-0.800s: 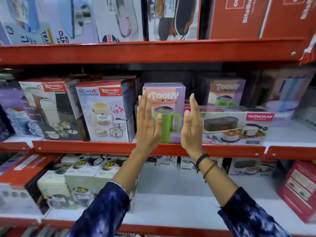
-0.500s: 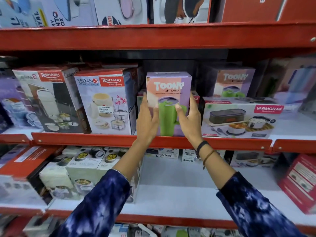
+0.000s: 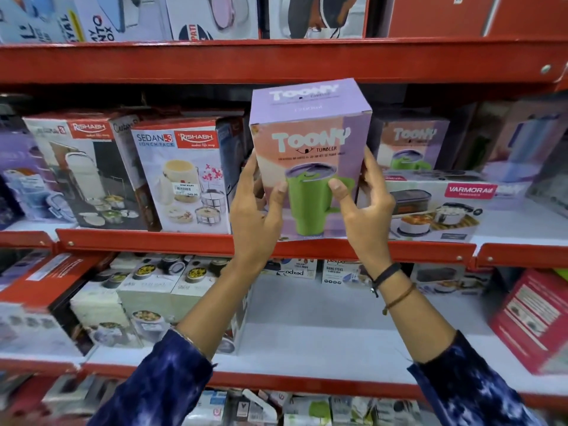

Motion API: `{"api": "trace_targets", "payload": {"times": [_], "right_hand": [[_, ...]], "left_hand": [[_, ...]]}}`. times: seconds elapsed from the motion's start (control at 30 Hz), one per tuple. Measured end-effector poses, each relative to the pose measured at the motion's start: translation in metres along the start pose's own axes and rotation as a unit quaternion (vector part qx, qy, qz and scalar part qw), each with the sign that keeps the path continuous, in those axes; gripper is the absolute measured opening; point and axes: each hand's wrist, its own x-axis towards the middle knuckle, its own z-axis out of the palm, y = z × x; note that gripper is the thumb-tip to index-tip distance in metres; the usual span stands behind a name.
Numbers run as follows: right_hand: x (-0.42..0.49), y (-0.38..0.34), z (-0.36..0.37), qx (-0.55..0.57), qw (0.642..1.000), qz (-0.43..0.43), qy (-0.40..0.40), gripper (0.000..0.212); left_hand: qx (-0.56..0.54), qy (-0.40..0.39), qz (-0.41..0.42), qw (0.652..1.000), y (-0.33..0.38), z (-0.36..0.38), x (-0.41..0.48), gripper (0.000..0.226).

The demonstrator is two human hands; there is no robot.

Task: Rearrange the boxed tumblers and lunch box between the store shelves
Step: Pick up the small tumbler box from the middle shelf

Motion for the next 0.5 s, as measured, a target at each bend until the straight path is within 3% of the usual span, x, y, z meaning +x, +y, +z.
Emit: {"api": "trace_targets", "payload": {"times": [0.23,0.5], "right_hand": [[-0.039,0.003,-0.056,-0.065,0.997,-0.029,0.02,0.063],[-0.109,0.036,-0.104,-0.108,0.993,0.014,-0.044,0.064]], "left_hand": [[0.065,-0.011,0.001,0.998,0.01,0.0,-0.055,0.053],[0.104,-0.096,-0.04,0.989,-0.016,0.005,-0.132,0.054]]}}
